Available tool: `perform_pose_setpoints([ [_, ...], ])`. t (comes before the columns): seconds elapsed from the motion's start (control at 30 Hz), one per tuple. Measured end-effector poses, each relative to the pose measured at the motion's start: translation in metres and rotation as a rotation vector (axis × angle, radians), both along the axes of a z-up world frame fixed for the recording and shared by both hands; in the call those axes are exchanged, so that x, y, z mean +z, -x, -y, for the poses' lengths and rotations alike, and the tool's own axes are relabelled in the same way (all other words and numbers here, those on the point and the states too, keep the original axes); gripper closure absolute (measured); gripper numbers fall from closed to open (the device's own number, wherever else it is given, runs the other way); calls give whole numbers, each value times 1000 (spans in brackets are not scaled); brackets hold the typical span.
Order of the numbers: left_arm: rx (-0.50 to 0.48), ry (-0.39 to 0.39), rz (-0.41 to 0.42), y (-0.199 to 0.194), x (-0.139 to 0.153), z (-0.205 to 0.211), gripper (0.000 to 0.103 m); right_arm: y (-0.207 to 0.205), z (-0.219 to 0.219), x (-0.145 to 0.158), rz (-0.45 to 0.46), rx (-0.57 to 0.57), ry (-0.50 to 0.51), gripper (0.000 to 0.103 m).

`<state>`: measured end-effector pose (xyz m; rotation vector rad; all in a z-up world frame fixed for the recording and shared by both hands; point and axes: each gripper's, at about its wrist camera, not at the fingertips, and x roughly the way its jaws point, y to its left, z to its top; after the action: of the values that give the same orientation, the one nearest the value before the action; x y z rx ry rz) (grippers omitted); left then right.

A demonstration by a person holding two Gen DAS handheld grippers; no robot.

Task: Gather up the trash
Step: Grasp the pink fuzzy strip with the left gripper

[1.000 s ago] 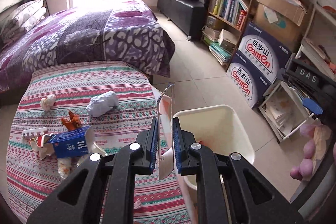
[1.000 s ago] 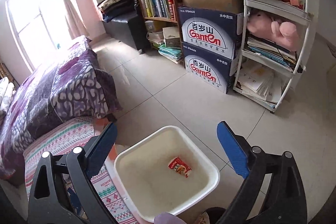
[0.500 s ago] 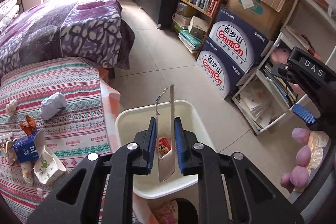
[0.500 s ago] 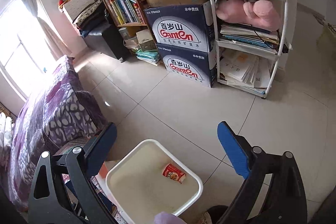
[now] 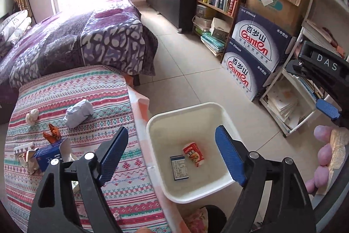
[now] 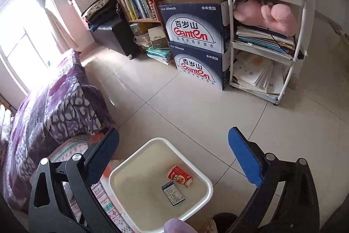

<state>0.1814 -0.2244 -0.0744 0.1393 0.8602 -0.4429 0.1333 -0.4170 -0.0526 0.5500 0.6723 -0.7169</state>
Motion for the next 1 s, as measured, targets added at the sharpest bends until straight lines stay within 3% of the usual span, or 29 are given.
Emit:
perform_pose_setpoints([
  [0.27, 89, -116, 29, -3, -18, -49, 18, -21, -39, -6, -43, 80, 21, 7],
  [0.5, 132, -244, -112, -15, -50, -103, 18, -41, -77, -17, -92, 171, 27, 7],
  [0.6, 38, -295, -196, -11, -62, -120, 17, -48, -92, -21, -111, 214, 23, 7],
  [0.67, -80, -344, -262, -2, -74, -126, 18, -52, -99, -23, -118, 236, 15, 7],
  [0.77, -216, -463, -300, 14, -99, -134, 18, -56, -110, -25, -125, 261, 11, 7],
  [0.83, -252, -529, -323, 20, -119, -140, 18, -59, -116, -27, -132, 276, 14, 7],
  [1.0, -290, -595, -363, 21, -159, -151, 18, -64, -124, -33, -153, 294, -5, 7],
])
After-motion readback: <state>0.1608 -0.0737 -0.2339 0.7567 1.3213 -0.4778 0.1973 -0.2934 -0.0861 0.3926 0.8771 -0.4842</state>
